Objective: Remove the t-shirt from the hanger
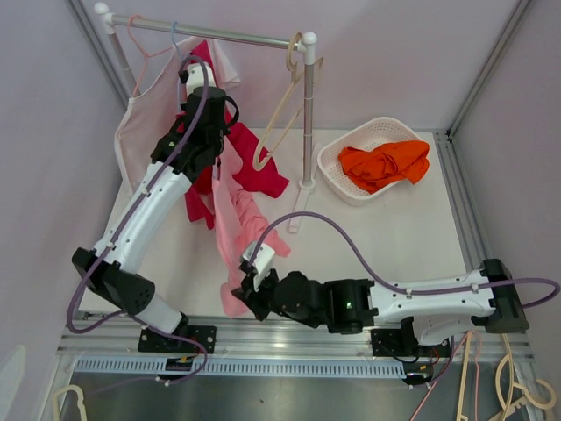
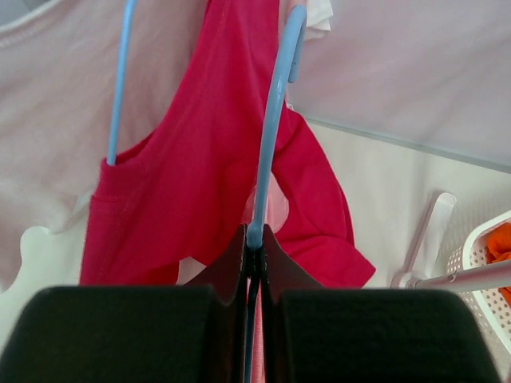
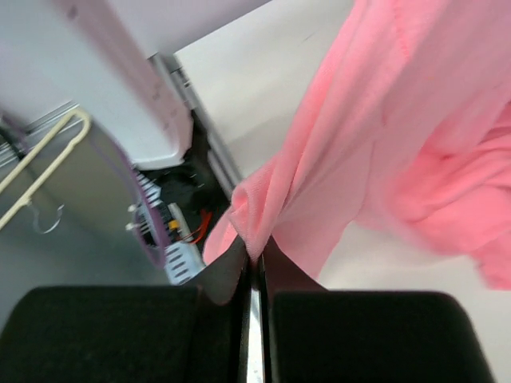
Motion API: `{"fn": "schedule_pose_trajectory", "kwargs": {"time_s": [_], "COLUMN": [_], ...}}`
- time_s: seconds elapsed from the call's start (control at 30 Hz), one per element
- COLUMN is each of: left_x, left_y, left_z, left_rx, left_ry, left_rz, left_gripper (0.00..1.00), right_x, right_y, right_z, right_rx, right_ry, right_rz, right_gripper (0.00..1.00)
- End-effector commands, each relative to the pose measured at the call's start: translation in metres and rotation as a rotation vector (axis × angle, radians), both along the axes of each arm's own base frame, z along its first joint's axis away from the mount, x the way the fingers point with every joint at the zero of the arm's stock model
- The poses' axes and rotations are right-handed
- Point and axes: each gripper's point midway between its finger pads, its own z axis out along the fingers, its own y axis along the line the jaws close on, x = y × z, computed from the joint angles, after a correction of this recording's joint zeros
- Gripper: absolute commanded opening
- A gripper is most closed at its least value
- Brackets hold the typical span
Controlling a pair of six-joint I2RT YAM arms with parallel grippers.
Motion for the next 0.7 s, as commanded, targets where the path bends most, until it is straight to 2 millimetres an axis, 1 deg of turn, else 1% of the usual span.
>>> {"fn": "schedule_pose_trajectory", "kwargs": {"time_s": [0.0, 0.03, 0.07, 0.1, 0.13, 0.17, 0.23, 0.27, 0.3, 0.33, 0.37, 0.4, 0.43, 0.47, 0.5, 0.53, 0.57, 0.6, 0.63, 0.67], "left_x": [-0.008, -0.009, -0.01, -0.01, -0.01, -0.009, -0.003, 0.0, 0.003, 0.01, 0.015, 0.019, 0.032, 0.036, 0.042, 0.046, 0.055, 0.058, 0.06, 0.063], "left_y": [-0.003, -0.004, -0.005, -0.007, -0.008, -0.009, -0.015, -0.017, -0.019, -0.023, -0.022, -0.022, -0.027, -0.026, -0.025, -0.024, -0.026, -0.026, -0.026, -0.026], "left_z": [0.06, 0.055, 0.056, 0.054, 0.054, 0.051, 0.04, 0.036, 0.034, 0.025, 0.022, 0.03, 0.017, 0.022, 0.018, 0.035, 0.021, 0.021, 0.029, 0.026], "left_rx": [-0.165, -0.16, -0.161, -0.156, -0.159, -0.159, -0.16, -0.161, -0.163, -0.149, -0.135, -0.134, -0.1, -0.093, -0.081, -0.098, -0.084, -0.089, -0.109, -0.11], "left_ry": [-0.24, -0.233, -0.236, -0.228, -0.229, -0.223, -0.2, -0.192, -0.191, -0.173, -0.172, -0.189, -0.159, -0.155, -0.141, -0.17, -0.134, -0.131, -0.147, -0.14], "left_rz": [0.008, 0.009, 0.007, 0.004, 0.005, 0.003, 0.0, -0.005, -0.007, -0.006, 0.006, 0.01, 0.01, 0.017, 0.029, 0.032, 0.029, 0.024, 0.022, 0.018], "left_gripper": [0.01, 0.01, 0.01, 0.01, 0.01, 0.01, 0.01, 0.01, 0.01, 0.01, 0.01, 0.01, 0.01, 0.01, 0.01, 0.01, 0.01, 0.01, 0.01, 0.01], "right_x": [0.026, 0.032, 0.041, 0.043, 0.043, 0.04, 0.029, 0.018, -0.003, -0.015, -0.035, -0.059, -0.074, -0.089, -0.099, -0.116, -0.124, -0.13, -0.133, -0.125], "right_y": [-0.016, -0.018, -0.016, -0.016, -0.016, -0.014, -0.011, -0.012, -0.011, -0.011, -0.011, -0.014, -0.016, -0.019, -0.021, -0.026, -0.03, -0.033, -0.038, -0.04], "right_z": [0.021, 0.028, 0.036, 0.042, 0.049, 0.065, 0.085, 0.096, 0.114, 0.122, 0.127, 0.131, 0.129, 0.125, 0.118, 0.108, 0.103, 0.096, 0.088, 0.084], "right_rx": [-0.047, -0.038, -0.016, -0.005, 0.008, 0.034, 0.068, 0.081, 0.12, 0.133, 0.148, 0.155, 0.152, 0.145, 0.129, 0.109, 0.102, 0.094, 0.084, 0.074], "right_ry": [-0.102, -0.125, -0.132, -0.144, -0.159, -0.181, -0.198, -0.215, -0.222, -0.22, -0.21, -0.193, -0.181, -0.168, -0.141, -0.126, -0.114, -0.109, -0.079, -0.073], "right_rz": [-0.017, -0.017, -0.022, -0.021, -0.013, 0.013, 0.06, 0.105, 0.162, 0.202, 0.285, 0.352, 0.397, 0.443, 0.46, 0.496, 0.51, 0.517, 0.496, 0.453], "right_gripper": [0.0, 0.0, 0.0, 0.0, 0.0, 0.0, 0.0, 0.0, 0.0, 0.0, 0.0, 0.0, 0.0, 0.0, 0.0, 0.0, 0.0, 0.0, 0.0, 0.0]}}
